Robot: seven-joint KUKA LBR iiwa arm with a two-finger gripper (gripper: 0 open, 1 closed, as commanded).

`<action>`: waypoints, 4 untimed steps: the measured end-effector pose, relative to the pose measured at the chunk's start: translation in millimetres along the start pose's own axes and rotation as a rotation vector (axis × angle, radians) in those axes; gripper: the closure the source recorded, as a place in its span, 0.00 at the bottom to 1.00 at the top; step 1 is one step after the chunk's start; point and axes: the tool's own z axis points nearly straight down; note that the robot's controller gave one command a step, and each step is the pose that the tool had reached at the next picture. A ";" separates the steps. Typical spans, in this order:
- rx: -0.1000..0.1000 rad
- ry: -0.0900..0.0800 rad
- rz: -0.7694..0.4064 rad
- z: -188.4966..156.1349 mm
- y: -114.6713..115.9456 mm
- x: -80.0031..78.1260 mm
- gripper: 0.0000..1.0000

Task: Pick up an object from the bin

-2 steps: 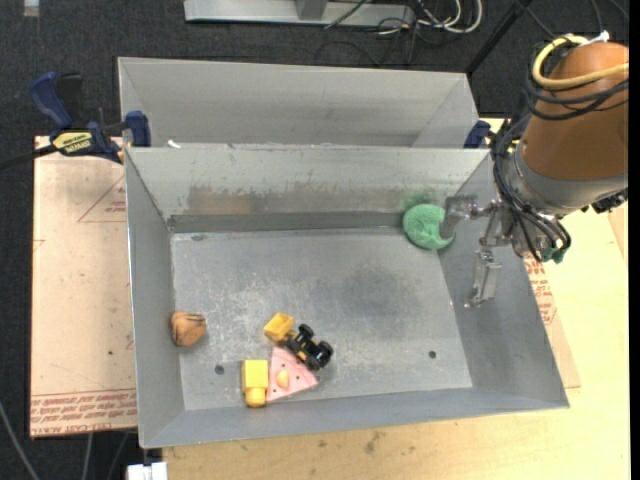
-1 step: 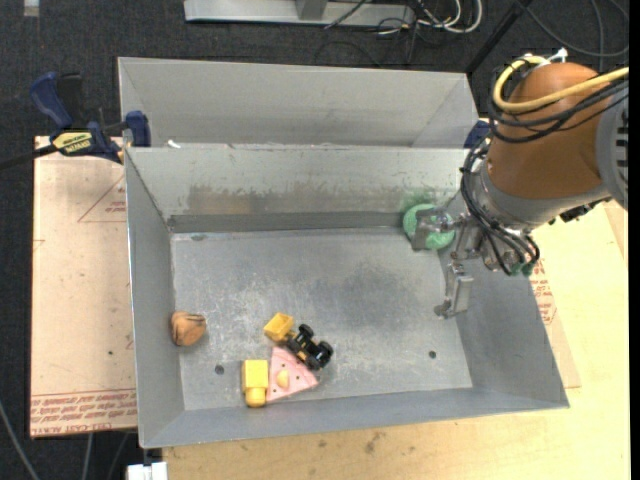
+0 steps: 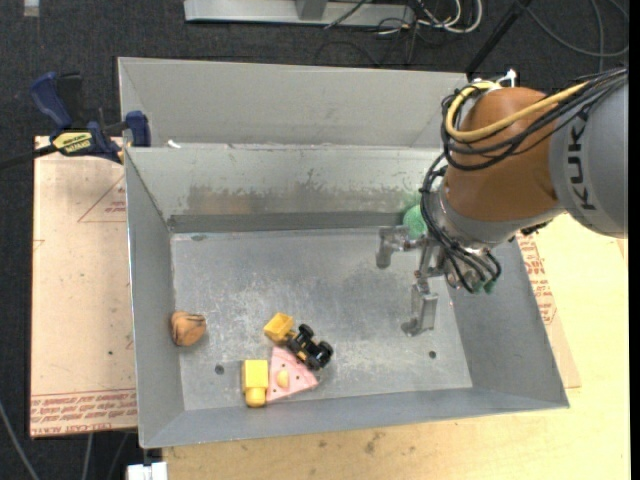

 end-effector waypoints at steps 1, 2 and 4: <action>0.002 -0.002 0.109 6.3 31.7 9.5 0.00; 0.000 -0.014 -0.010 30.2 50.0 -5.2 0.00; -0.001 0.001 -0.082 121.3 95.8 -7.9 0.00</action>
Offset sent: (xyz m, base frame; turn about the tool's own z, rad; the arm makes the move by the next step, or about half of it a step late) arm 0.0343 0.0409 -0.0830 -0.0297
